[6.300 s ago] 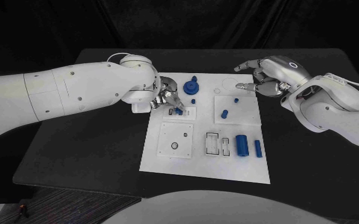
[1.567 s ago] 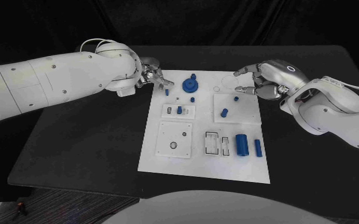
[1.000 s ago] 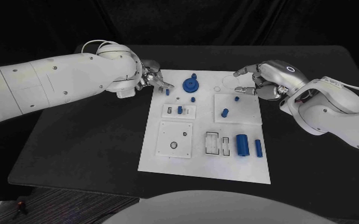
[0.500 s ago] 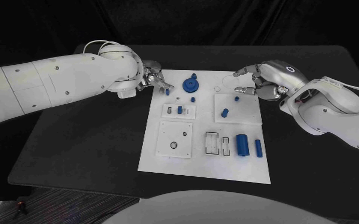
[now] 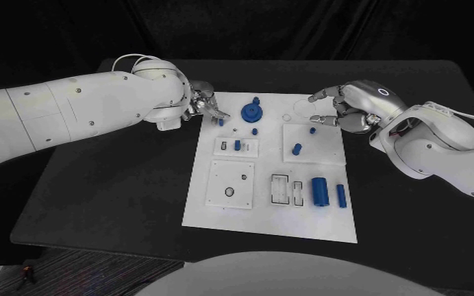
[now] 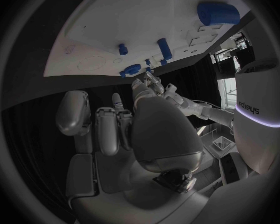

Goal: Assemble the parts on the task board

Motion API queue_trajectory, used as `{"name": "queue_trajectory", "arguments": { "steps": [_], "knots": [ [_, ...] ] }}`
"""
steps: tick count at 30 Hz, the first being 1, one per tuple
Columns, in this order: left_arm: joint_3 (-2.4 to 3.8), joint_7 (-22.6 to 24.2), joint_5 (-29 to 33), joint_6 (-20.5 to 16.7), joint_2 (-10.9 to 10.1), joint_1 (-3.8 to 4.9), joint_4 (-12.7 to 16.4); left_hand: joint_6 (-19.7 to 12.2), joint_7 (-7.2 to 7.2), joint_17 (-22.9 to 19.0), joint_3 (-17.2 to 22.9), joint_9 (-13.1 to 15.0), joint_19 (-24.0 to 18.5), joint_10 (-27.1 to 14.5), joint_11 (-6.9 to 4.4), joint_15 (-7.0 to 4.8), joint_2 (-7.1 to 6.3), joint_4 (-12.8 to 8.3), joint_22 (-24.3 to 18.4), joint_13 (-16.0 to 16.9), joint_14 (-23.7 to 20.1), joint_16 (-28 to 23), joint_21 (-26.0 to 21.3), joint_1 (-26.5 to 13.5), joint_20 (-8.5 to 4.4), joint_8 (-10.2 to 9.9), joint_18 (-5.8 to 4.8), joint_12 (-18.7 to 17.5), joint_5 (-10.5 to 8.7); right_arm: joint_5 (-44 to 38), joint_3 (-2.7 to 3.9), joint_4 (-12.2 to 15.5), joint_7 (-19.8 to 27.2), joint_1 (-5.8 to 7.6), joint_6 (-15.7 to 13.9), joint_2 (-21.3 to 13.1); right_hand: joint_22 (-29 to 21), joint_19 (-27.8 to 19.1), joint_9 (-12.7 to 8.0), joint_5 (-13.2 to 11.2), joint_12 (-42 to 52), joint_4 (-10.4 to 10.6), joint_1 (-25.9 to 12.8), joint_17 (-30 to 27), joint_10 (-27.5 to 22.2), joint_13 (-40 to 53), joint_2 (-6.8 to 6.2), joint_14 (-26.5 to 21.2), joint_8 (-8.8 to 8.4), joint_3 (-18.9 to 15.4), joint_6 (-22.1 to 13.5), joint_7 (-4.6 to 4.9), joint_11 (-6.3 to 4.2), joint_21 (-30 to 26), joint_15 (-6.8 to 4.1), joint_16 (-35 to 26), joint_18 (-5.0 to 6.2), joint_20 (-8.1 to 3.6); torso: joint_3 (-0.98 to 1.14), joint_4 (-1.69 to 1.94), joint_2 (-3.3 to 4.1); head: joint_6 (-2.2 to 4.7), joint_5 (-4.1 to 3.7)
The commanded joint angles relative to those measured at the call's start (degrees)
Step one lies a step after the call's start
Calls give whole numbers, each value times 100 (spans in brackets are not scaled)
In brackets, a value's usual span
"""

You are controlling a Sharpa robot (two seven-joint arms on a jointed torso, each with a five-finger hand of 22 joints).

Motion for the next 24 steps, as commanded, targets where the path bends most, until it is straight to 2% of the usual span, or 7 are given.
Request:
{"name": "queue_trajectory", "arguments": {
  "steps": [1, 13, 24],
  "knots": [
    [4, 62, 4, 74, 16, -11, 3, 44, -22, 1509, 9, 2, -19, 607, 14, 31, 10, -67, 486, 1505, 605, 15, -29, 100, -7, -38, 31, 20, 87, -11, 3, 1, -47, -17, 41, 1, 812, -7, -7, 27, -23, -6, 13, 768, 4, 763, 53, 422, 12, -36, 26, 18, 34, -27, 42, -25, 73, 17, 4, 6, -6, 0, -12],
    [4, 51, 4, 101, 40, -23, -2, 46, -24, 1509, 17, 3, -17, 607, 11, 30, 12, -81, 488, 1505, 605, 15, -31, 118, -8, -43, 31, 20, 121, -11, 3, -13, -60, -27, 58, 20, 810, -9, -9, 36, -31, -11, 19, 752, -2, 753, 57, 417, 11, -36, 33, 23, 38, -38, 45, -41, 74, 19, 3, 0, -4, 0, 1],
    [4, 58, 4, 87, 37, -29, 2, 54, -35, 1509, 62, 11, -10, 607, 2, 22, 14, -146, 499, 1505, 605, 15, -37, 198, -14, -61, 31, 20, 246, -11, 3, -28, -75, -43, 81, 26, 806, -13, -10, 41, -34, -15, 23, 749, -5, 748, 60, 416, 11, -35, 36, 26, 39, -54, 46, -44, 77, 20, 1, 6, 5, 0, 5]
  ]
}}
